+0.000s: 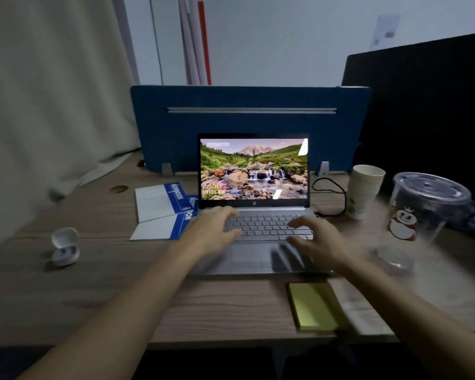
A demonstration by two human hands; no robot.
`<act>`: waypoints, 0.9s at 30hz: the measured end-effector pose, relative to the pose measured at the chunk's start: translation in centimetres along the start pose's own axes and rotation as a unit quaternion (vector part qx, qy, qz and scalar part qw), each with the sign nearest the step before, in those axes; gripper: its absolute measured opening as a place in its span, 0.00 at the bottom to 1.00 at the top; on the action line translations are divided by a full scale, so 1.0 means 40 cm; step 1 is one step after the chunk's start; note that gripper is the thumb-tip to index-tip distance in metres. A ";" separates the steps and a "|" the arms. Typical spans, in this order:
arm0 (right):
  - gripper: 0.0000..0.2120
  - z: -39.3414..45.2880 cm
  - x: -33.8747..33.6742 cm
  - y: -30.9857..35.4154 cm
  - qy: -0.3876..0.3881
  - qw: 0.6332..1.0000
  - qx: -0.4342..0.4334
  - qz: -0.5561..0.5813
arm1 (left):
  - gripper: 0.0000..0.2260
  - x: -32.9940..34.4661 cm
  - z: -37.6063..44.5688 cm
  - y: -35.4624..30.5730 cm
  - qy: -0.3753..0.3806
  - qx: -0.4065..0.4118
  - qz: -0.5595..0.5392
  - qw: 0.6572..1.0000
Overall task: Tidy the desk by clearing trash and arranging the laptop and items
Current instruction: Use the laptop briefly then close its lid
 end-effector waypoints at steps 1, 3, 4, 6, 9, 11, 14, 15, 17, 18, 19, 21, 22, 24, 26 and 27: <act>0.15 0.011 0.017 0.004 0.011 1.000 -0.010 -0.012 | 0.19 -0.001 0.005 0.018 -0.002 -0.008 0.003 1.000; 0.16 0.030 0.042 0.012 0.024 0.999 -0.021 -0.033 | 0.20 -0.001 0.013 0.047 -0.006 -0.016 0.010 1.000; 0.17 0.039 0.052 0.015 0.026 0.999 -0.022 -0.038 | 0.20 0.000 0.018 0.058 -0.009 -0.019 0.011 1.000; 0.18 0.055 0.064 0.020 0.026 0.998 -0.025 -0.041 | 0.20 0.001 0.025 0.074 -0.013 -0.024 0.012 1.000; 0.23 0.073 0.082 0.023 0.042 0.997 -0.028 -0.057 | 0.20 0.005 0.030 0.092 -0.015 -0.028 0.017 0.999; 0.26 0.081 0.096 0.022 0.049 0.995 -0.031 -0.077 | 0.20 0.007 0.032 0.102 -0.015 -0.029 0.017 0.999; 0.28 0.087 0.114 0.022 0.055 0.992 -0.043 -0.107 | 0.20 0.009 0.030 0.117 -0.009 -0.031 0.019 0.999; 0.29 0.088 0.119 0.022 0.060 0.990 -0.046 -0.117 | 0.21 0.011 0.029 0.122 -0.008 -0.032 0.017 0.999; 0.29 0.089 0.123 0.015 0.063 0.989 -0.045 -0.126 | 0.22 0.013 0.029 0.134 -0.005 -0.034 0.017 0.999; 0.29 0.087 0.122 0.009 0.059 0.990 -0.040 -0.124 | 0.22 0.014 0.028 0.140 -0.004 -0.036 0.018 0.999; 0.29 0.086 0.119 0.004 0.056 0.990 -0.035 -0.121 | 0.22 0.015 0.029 0.144 -0.002 -0.039 0.018 0.999; 0.29 0.080 0.115 -0.004 0.057 0.991 -0.027 -0.118 | 0.23 0.015 0.025 0.153 0.004 -0.046 0.010 0.999; 0.29 0.077 0.114 -0.005 0.060 0.991 -0.027 -0.119 | 0.23 0.016 0.022 0.157 0.006 -0.048 0.004 0.999; 0.30 0.074 0.115 -0.002 0.066 0.990 -0.031 -0.122 | 0.24 0.016 0.014 0.159 0.011 -0.046 -0.005 0.999; 0.31 0.072 0.117 0.005 0.066 0.990 -0.034 -0.123 | 0.24 0.014 0.008 0.158 0.016 -0.045 -0.011 0.999; 0.31 0.072 0.118 0.008 0.065 0.990 -0.034 -0.123 | 0.24 0.012 0.007 0.158 0.017 -0.046 -0.013 0.999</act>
Point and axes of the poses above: each hand's wrist, its own z-axis towards the middle knuckle, its own x-axis out of the palm, y = z × x, the point moved 3 cm from there along z, towards the middle knuckle, and after that the axes turned 14 degrees about -x, right-handed, at the moved point
